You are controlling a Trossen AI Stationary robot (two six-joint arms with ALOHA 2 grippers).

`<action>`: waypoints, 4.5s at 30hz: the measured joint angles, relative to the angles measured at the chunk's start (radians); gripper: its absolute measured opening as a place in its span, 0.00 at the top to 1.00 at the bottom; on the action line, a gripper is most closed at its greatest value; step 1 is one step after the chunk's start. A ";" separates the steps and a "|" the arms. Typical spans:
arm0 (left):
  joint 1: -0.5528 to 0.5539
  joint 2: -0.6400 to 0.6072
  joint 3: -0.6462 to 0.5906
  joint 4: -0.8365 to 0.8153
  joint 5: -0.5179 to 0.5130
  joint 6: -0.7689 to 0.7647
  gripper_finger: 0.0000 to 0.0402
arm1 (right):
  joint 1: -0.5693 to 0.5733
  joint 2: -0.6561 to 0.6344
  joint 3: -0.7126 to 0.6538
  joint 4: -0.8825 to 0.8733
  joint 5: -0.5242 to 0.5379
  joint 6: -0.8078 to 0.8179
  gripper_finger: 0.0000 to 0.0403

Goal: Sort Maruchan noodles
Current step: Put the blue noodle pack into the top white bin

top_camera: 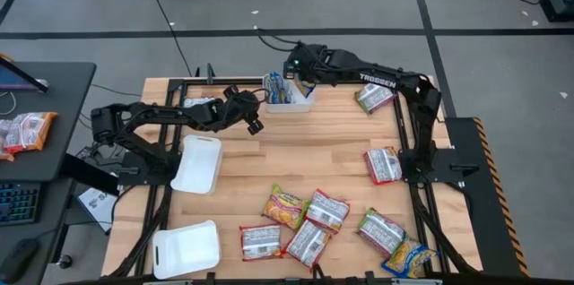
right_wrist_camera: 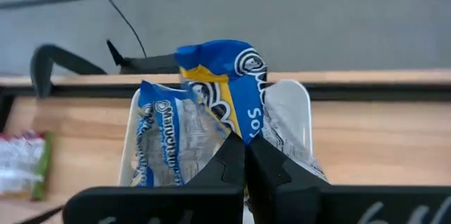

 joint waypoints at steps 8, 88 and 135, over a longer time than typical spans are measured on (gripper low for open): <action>-0.002 0.000 0.000 0.000 0.000 0.000 0.62 | 0.011 -0.002 -0.090 0.078 0.063 0.200 0.99; -0.158 0.446 0.195 0.419 0.277 -0.093 0.62 | -0.278 0.142 -0.053 0.166 -0.326 -0.498 0.54; -0.091 0.400 0.190 0.353 0.217 -0.085 0.62 | -0.160 0.146 -0.054 -0.269 -0.402 -0.739 0.66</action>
